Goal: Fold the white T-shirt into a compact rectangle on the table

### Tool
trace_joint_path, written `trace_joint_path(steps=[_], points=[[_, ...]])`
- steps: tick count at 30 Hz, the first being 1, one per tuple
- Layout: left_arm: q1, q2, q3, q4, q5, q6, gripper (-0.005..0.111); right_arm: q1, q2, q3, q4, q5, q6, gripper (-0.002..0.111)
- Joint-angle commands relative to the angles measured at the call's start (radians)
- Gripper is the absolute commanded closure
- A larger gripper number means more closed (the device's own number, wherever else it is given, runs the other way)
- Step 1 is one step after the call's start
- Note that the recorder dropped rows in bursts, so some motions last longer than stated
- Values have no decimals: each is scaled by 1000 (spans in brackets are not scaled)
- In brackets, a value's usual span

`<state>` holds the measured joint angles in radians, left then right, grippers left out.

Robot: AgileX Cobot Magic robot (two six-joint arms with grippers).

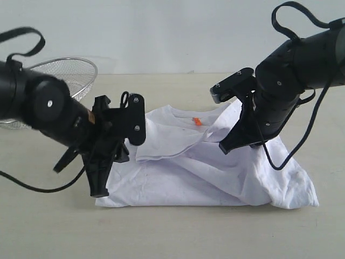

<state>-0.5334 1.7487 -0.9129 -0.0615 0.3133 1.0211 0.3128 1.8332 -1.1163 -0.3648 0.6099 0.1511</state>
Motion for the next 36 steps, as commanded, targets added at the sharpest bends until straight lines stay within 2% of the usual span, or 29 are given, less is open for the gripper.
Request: trace_joint_path(steps=[1, 4, 7, 13, 16, 22, 25, 31, 36], points=[[5, 2, 104, 131, -313, -79, 102, -4, -6, 3, -10, -17, -5, 109], [5, 4, 106, 118, -376, -136, 102, -4, -6, 3, -10, -19, -3, 109], [5, 4, 96, 92, -378, -233, 102, -4, -6, 3, -10, -19, -3, 109], [5, 4, 96, 90, -372, -289, 101, -4, -6, 3, -10, -29, 1, 109], [3, 4, 96, 90, -372, -305, 90, -4, -6, 3, -10, -34, 1, 109], [1, 4, 96, 78, -242, -389, 53, -4, -6, 3, -10, -32, 4, 109], [-1, 4, 96, 76, -277, -389, 42, -4, -6, 3, -10, -42, 5, 109], [-45, 21, 93, 76, -346, -389, 41, -4, -6, 3, -10, -57, 7, 109], [-45, 76, 92, 79, -362, -375, 43, -4, -6, 3, -10, -55, 6, 109]])
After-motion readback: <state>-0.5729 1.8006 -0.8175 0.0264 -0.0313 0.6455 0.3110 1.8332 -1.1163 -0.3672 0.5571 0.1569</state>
